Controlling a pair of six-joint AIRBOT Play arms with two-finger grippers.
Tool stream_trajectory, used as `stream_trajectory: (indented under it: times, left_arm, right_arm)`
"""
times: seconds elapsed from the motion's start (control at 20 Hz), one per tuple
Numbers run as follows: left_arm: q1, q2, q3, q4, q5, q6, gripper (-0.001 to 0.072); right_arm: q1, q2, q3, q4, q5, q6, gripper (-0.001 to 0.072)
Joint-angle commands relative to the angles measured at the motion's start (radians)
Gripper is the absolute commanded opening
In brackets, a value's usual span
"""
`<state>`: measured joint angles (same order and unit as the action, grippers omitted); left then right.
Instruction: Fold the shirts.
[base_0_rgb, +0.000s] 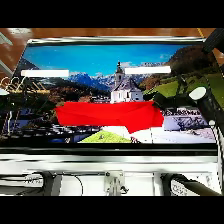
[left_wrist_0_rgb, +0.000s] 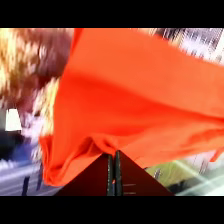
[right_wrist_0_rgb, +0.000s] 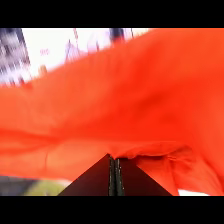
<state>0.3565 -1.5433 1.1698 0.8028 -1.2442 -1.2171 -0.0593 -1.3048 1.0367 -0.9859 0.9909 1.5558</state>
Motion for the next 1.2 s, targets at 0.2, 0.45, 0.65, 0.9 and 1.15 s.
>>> stream_trajectory:
  times: [0.2,0.45,0.65,0.9,1.15]
  left_arm:
    - [0.003,-0.081,0.147,-0.021,0.019,-0.053,0.0028]
    - [0.007,-0.126,0.147,0.081,-0.078,-0.094,0.0027]
    - [-0.019,-0.128,0.147,0.081,-0.077,-0.09,0.0028]
    - [-0.064,-0.132,0.147,0.092,-0.102,-0.095,0.0072]
    - [-0.068,-0.13,0.151,0.114,-0.143,-0.2,0.0468]
  right_arm:
    - [0.0,-0.135,0.123,-0.027,-0.047,0.05,0.0068]
    - [0.0,-0.143,0.122,-0.228,-0.058,0.189,0.0068]
    - [0.001,-0.164,0.122,-0.204,-0.092,0.19,0.0069]
    - [0.001,-0.208,0.122,-0.174,-0.132,0.225,0.0069]
    - [-0.005,-0.197,0.123,-0.172,-0.099,0.116,0.0597]
